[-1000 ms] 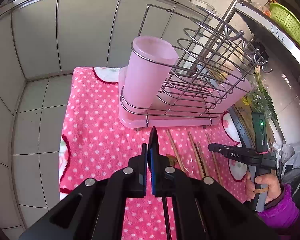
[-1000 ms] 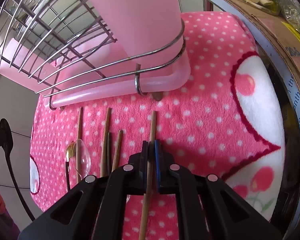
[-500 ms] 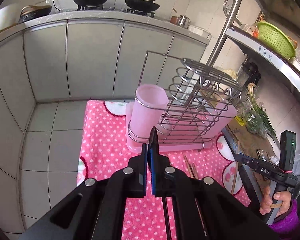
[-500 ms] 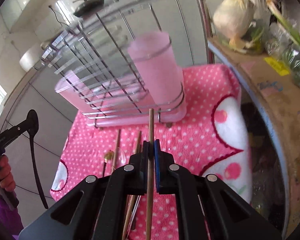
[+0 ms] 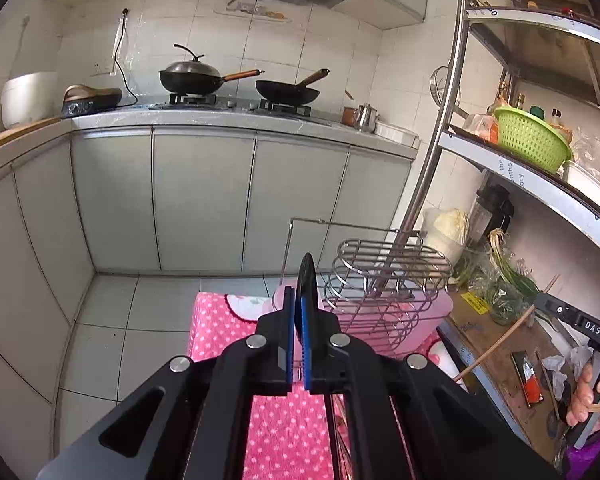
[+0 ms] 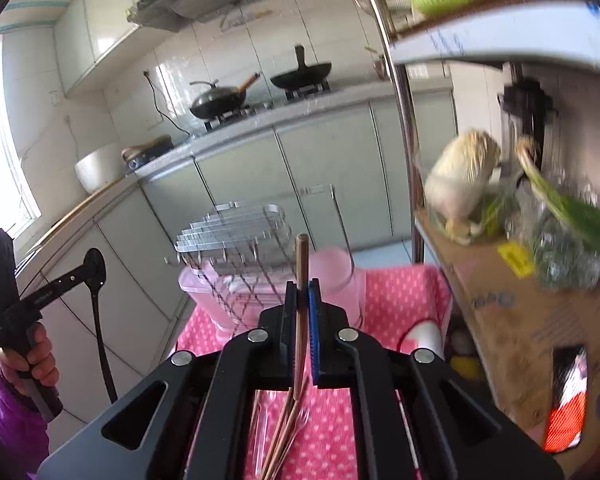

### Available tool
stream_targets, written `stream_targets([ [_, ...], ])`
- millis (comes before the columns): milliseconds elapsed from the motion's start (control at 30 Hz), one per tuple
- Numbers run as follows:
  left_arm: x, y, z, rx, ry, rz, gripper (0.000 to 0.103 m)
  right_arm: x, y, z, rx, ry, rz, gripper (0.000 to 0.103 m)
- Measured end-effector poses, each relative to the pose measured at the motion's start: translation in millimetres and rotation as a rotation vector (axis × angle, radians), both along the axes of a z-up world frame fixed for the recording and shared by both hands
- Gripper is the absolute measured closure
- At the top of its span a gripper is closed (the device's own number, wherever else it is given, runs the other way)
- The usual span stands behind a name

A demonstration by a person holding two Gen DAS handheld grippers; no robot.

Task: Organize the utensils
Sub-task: 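Lift the black spoon and chopstick and carry both over the pink cups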

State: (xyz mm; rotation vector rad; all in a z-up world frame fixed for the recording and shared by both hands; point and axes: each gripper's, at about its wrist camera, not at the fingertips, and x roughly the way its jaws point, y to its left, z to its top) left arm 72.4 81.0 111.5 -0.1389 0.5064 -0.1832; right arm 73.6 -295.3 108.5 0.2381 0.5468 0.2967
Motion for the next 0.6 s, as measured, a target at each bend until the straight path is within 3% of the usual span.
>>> stream_targets([
  [300,25.2,-10.9,36.4,0.027,-0.151,0.120,0.101,20.2,-12.7,58.6,-0.027,-0.129,-0.044,0.097],
  [600,64.6,-22.7,47.4,0.035,-0.334,0.226,0.101,62.2,-16.7,71.0,-0.031,-0.157,-0.070,0.097],
])
